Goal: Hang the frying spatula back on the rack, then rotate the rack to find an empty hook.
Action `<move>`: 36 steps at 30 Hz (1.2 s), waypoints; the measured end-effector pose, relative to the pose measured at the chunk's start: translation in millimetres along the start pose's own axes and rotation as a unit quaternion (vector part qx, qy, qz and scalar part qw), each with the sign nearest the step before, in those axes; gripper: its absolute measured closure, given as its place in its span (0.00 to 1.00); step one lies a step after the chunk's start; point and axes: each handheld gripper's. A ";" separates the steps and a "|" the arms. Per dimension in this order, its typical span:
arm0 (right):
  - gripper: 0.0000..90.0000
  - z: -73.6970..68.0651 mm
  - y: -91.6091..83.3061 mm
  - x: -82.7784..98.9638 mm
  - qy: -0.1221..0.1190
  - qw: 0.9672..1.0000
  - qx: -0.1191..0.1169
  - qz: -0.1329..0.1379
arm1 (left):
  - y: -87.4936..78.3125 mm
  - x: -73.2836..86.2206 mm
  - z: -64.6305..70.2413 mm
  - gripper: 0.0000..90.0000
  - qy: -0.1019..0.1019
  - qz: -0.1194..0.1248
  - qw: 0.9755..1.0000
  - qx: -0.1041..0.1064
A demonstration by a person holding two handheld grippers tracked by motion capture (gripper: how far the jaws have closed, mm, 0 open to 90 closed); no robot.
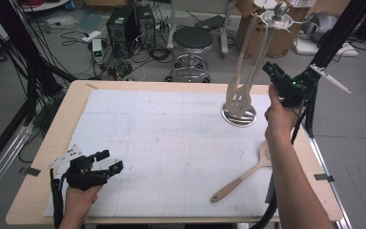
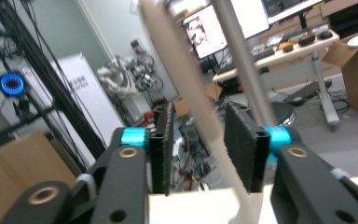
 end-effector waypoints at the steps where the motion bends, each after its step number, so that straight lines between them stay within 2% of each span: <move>1: 0.76 2.4 -0.7 -3.8 0.003 1.000 -0.001 0.005 | 0.0 0.0 0.0 0.12 0.000 0.000 1.000 0.000; 9: 1.00 17.2 0.2 -27.3 0.019 1.000 -0.004 0.023 | 0.8 0.3 0.1 0.12 0.001 -0.002 1.000 -0.001; 15: 1.00 25.3 1.4 -38.0 0.039 0.998 -0.017 0.049 | -0.7 0.3 -1.2 0.12 -0.001 0.001 1.000 -0.003; 22: 1.00 24.5 7.9 -52.0 0.026 0.998 -0.013 0.046 | -1.2 0.9 -1.7 0.12 -0.002 0.000 1.000 -0.004; 30: 1.00 27.1 14.4 -58.1 0.037 0.998 -0.012 0.051 | -3.0 2.5 -3.4 0.12 -0.002 -0.002 1.000 -0.010; 36: 1.00 33.1 16.7 -65.9 0.032 0.998 -0.007 0.055 | -2.0 3.1 -2.7 0.12 0.001 -0.005 1.000 -0.010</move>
Point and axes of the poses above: each handheld gripper's, and its own axes: y roughly forward along the jaws, x roughly out of its underside, z roughly to its right, and after that the axes turned 5 degrees about -z, right-handed
